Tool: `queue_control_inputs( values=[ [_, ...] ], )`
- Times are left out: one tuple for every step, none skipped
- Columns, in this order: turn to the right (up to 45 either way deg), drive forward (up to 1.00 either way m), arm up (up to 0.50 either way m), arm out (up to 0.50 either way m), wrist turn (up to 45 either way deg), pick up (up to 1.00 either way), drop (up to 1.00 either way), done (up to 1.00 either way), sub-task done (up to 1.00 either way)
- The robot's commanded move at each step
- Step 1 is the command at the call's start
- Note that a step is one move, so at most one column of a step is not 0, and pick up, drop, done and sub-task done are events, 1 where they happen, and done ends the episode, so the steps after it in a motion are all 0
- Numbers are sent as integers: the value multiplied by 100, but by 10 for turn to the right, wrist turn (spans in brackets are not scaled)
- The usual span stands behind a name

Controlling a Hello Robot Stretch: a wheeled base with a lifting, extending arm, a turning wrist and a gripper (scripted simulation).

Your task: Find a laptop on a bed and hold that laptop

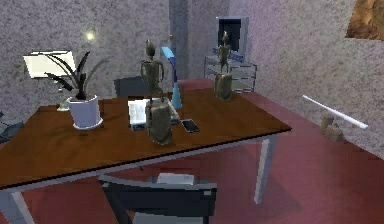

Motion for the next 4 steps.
queue_control_inputs(
  values=[
    [0,0,0,0,150,0,0,0,0],
    [0,0,-30,0,0,0,0,0,0],
    [0,0,10,0,0,0,0,0,0],
    [0,0,-10,0,0,0,0,0,0]
  ],
)
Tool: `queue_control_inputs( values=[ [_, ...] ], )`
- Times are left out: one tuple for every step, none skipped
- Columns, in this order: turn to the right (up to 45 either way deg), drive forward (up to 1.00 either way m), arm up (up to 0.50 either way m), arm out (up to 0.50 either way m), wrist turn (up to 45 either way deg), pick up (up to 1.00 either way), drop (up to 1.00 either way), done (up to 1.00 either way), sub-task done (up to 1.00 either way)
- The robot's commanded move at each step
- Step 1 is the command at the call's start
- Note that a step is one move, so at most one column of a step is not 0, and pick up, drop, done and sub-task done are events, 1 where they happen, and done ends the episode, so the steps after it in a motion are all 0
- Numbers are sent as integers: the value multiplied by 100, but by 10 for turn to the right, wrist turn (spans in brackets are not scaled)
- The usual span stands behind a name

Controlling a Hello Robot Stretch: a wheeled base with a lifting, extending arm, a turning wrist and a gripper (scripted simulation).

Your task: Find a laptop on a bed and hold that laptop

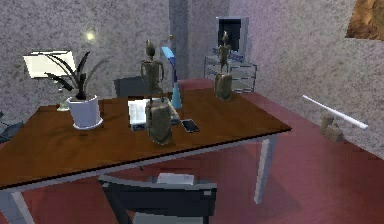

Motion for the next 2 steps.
queue_control_inputs(
  values=[
    [0,0,10,0,0,0,0,0,0],
    [0,0,48,0,0,0,0,0,0]
  ],
)
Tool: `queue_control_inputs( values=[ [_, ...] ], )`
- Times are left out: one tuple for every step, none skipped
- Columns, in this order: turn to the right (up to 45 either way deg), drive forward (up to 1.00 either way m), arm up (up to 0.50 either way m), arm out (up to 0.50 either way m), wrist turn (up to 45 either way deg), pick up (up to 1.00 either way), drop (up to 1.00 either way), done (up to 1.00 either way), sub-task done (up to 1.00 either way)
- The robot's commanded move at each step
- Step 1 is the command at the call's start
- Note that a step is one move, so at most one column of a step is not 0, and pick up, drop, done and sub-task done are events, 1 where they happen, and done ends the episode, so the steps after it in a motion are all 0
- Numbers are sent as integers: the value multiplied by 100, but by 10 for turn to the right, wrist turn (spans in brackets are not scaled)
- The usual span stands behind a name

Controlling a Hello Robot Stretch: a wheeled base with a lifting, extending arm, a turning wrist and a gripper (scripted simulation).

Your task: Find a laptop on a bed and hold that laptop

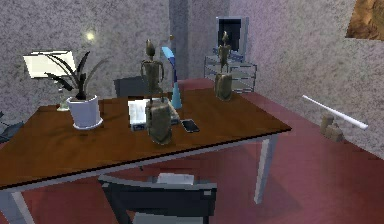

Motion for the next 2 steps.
queue_control_inputs(
  values=[
    [0,0,0,0,-450,0,0,0,0],
    [0,0,0,0,-90,0,0,0,0]
  ],
)
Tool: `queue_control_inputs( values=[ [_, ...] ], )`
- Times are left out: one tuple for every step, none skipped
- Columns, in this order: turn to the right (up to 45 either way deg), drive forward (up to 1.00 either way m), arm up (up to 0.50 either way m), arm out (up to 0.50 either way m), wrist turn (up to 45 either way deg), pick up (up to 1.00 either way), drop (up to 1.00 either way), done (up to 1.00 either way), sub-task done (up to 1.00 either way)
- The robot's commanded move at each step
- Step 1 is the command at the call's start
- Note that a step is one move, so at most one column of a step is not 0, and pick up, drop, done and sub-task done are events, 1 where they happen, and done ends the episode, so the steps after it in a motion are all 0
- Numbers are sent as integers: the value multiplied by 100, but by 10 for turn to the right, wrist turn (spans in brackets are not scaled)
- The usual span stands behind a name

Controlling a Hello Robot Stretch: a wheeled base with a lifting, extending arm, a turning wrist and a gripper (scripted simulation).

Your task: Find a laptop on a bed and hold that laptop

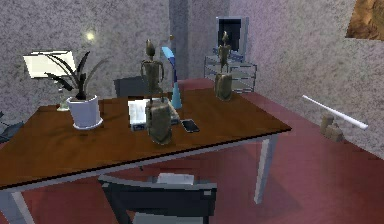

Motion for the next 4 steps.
queue_control_inputs(
  values=[
    [0,0,0,-48,0,0,0,0,0],
    [450,0,0,0,0,0,0,0,0],
    [450,0,0,0,0,0,0,0,0],
    [330,0,0,0,0,0,0,0,0]
  ],
)
